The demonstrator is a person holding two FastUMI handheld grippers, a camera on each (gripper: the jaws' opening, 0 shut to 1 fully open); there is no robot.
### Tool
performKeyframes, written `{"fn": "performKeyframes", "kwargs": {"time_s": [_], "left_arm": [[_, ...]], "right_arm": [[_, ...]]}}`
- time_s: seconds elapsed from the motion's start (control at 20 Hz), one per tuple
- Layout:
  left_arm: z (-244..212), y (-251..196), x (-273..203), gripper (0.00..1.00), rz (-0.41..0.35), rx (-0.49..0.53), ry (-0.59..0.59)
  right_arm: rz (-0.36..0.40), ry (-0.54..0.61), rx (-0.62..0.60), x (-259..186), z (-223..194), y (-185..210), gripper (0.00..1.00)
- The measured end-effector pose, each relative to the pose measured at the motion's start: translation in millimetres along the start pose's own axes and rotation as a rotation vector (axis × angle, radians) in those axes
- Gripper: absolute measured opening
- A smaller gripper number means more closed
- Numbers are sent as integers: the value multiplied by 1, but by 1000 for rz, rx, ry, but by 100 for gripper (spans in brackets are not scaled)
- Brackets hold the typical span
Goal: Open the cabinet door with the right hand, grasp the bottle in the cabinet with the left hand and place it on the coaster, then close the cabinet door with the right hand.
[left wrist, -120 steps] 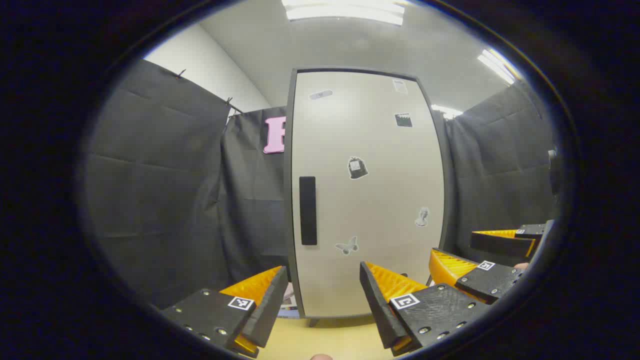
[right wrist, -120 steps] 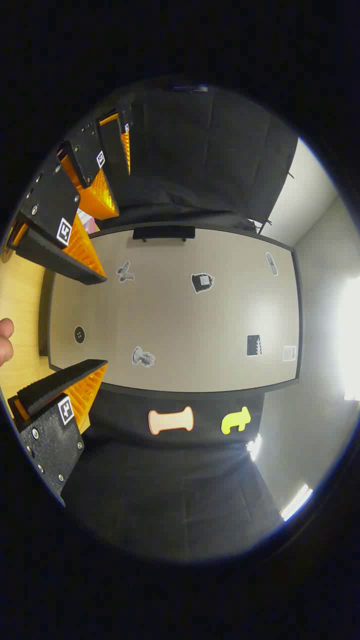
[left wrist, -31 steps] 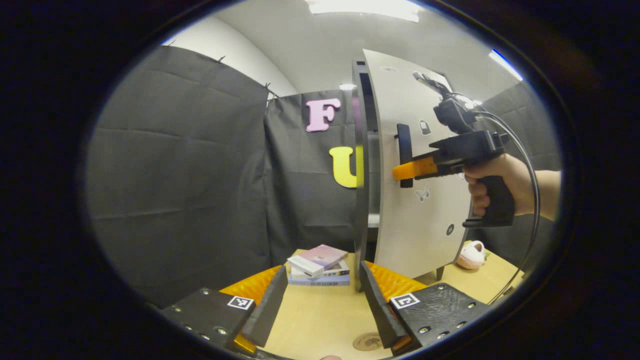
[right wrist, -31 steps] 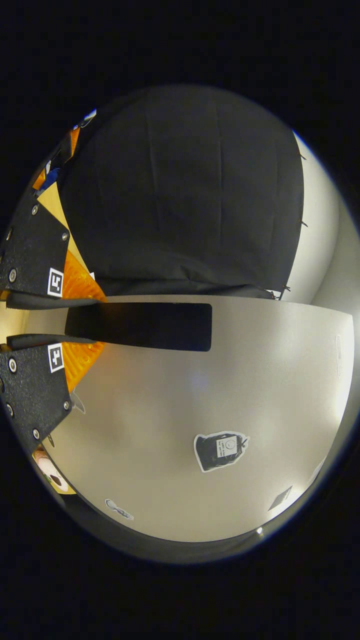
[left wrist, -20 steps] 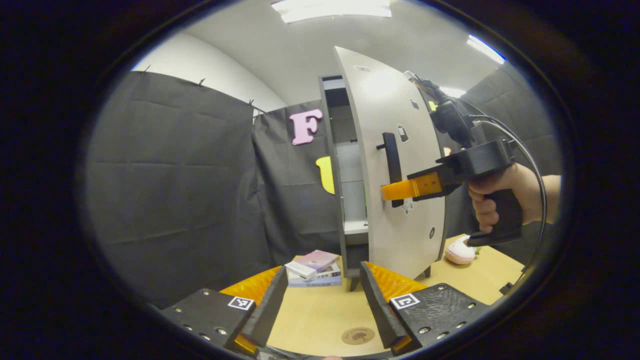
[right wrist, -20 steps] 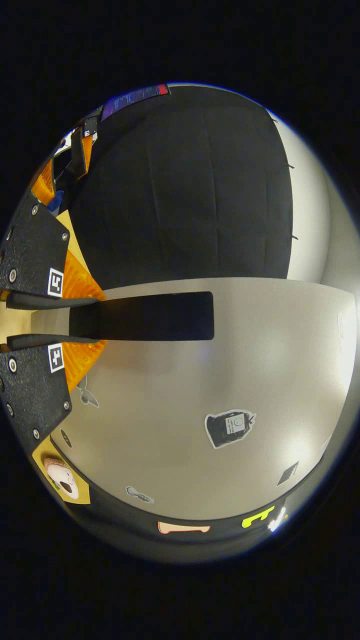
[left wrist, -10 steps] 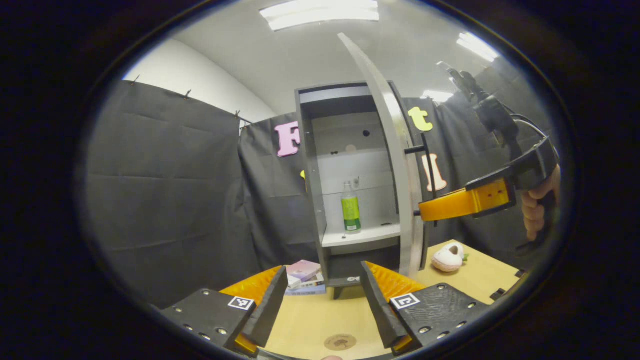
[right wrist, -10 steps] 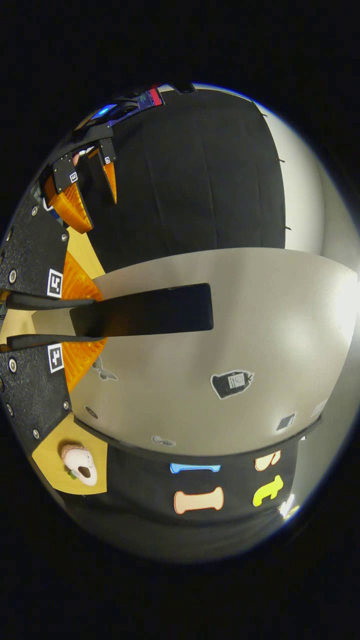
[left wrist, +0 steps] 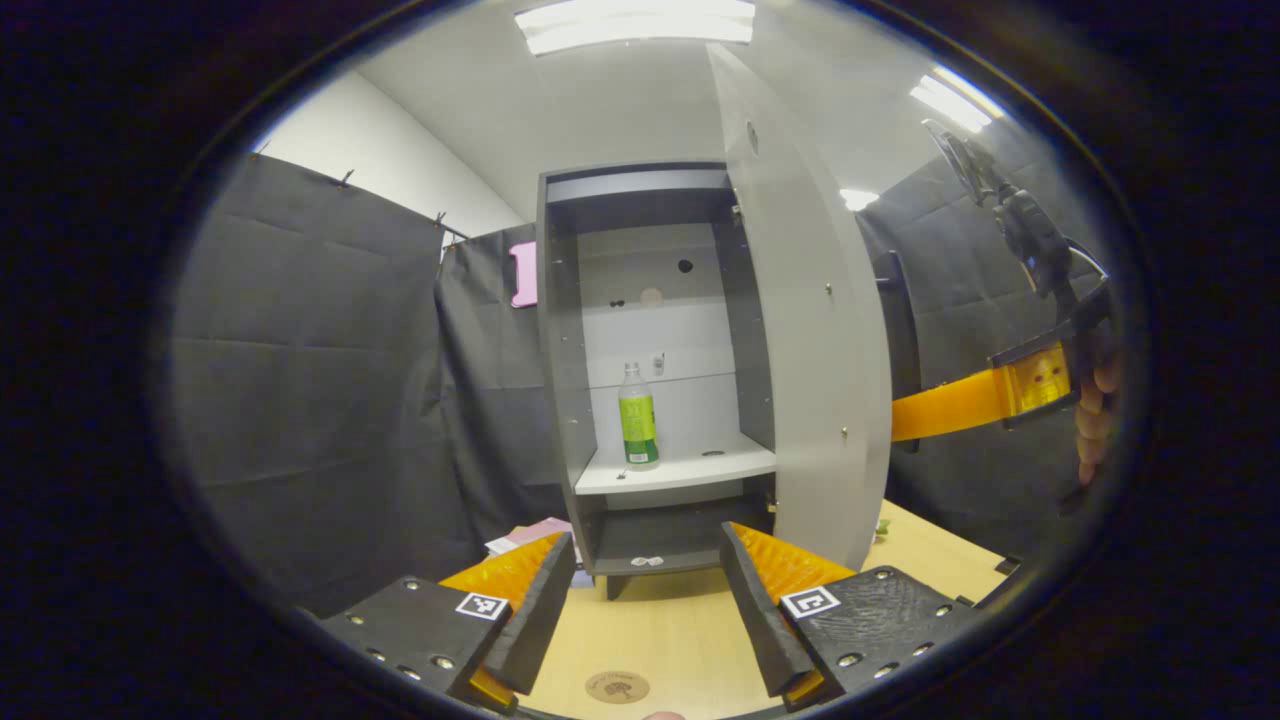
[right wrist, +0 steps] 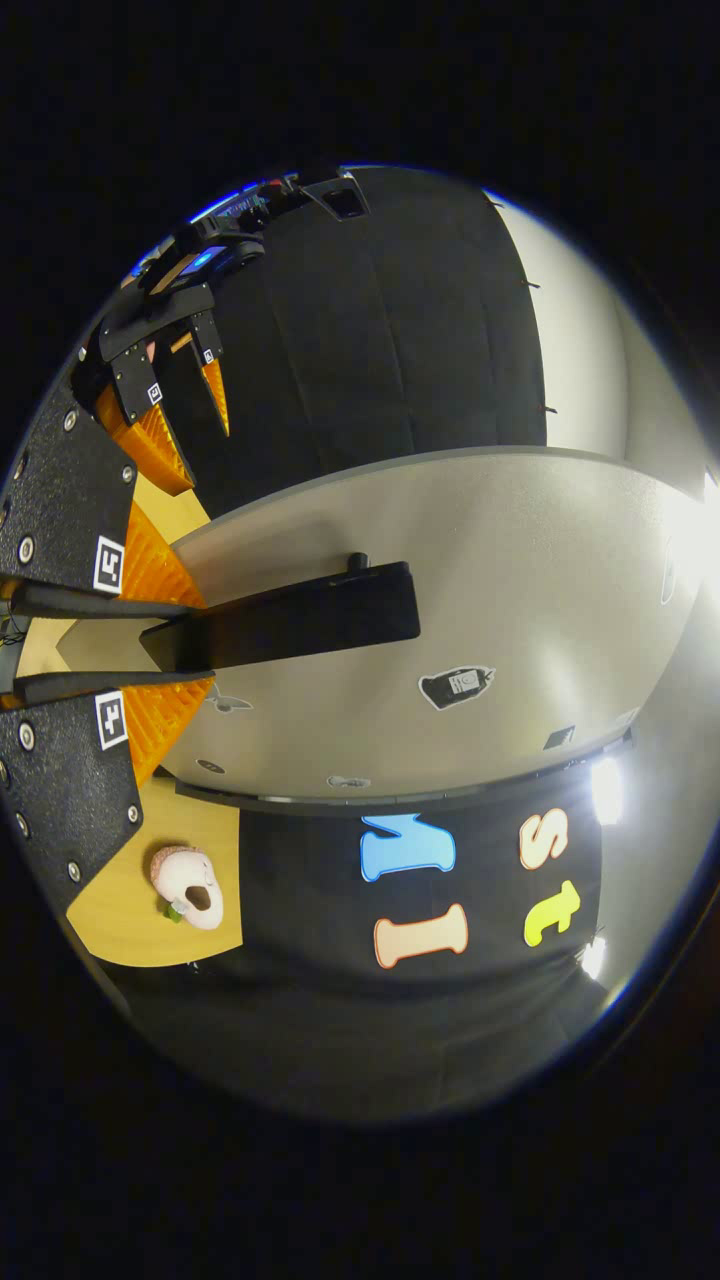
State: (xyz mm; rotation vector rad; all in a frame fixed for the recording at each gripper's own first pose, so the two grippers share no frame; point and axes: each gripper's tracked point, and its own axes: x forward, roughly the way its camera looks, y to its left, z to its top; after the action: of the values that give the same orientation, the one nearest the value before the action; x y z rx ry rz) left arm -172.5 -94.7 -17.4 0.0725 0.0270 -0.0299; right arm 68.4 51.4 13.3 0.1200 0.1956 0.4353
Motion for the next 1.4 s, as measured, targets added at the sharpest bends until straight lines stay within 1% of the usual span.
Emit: {"fn": "performKeyframes", "kwargs": {"time_s": [0.1,0.35,0.4,0.45,0.5,0.55,0.6,0.7,0.75,0.8,0.85,0.95,1.0,1.05,1.1,1.15,1.2,1.25,1.35,1.4], "left_arm": [[4,-8,4,87,-11,-4,-1],[3,-14,24,87,-16,19,12],[2,-12,30,80,-15,22,12],[2,-11,37,82,-18,24,12],[4,-11,46,84,-25,25,6],[6,-11,57,87,-32,26,-5],[6,-12,70,87,-43,26,-10],[2,-11,98,87,-62,27,-2],[2,-13,112,87,-74,20,-3],[2,-13,128,87,-81,11,-5],[0,-11,142,87,-84,4,-3],[-2,-10,169,87,-93,-16,-2],[-2,-12,181,83,-102,-25,-2],[-4,-12,194,87,-108,-26,-4],[-5,-12,205,83,-112,-24,-9],[-4,-10,217,87,-115,-19,-14],[-4,-10,225,87,-116,-15,-19],[-7,-9,238,87,-116,-14,-22],[-12,-9,259,87,-121,-19,-18],[-14,-8,269,87,-120,-13,-14]], "right_arm": [[-28,3,18,-8,-6,-13,21],[-112,-43,-33,-23,-4,-34,20],[-134,-51,-43,-29,-6,-36,20],[-159,-58,-50,-34,-8,-39,17],[-181,-66,-52,-39,-8,-41,20],[-191,-72,-51,-34,-6,-46,20],[-215,-75,-57,-32,-4,-55,21],[-255,-82,-68,-33,-3,-70,35],[-279,-83,-77,-36,-3,-75,35],[-308,-89,-84,-39,-1,-81,29],[-327,-92,-83,-41,-2,-84,32],[-361,-101,-72,-44,-3,-88,35],[-376,-102,-62,-44,-3,-89,37],[-392,-108,-55,-45,-2,-90,43],[-411,-114,-54,-47,-2,-93,45],[-439,-120,-56,-50,-1,-97,51],[-473,-125,-60,-55,-1,-102,53],[-500,-121,-62,-57,-3,-106,63],[-515,-115,-54,-58,-4,-108,81],[-521,-114,-56,-60,-4,-108,83]]}}
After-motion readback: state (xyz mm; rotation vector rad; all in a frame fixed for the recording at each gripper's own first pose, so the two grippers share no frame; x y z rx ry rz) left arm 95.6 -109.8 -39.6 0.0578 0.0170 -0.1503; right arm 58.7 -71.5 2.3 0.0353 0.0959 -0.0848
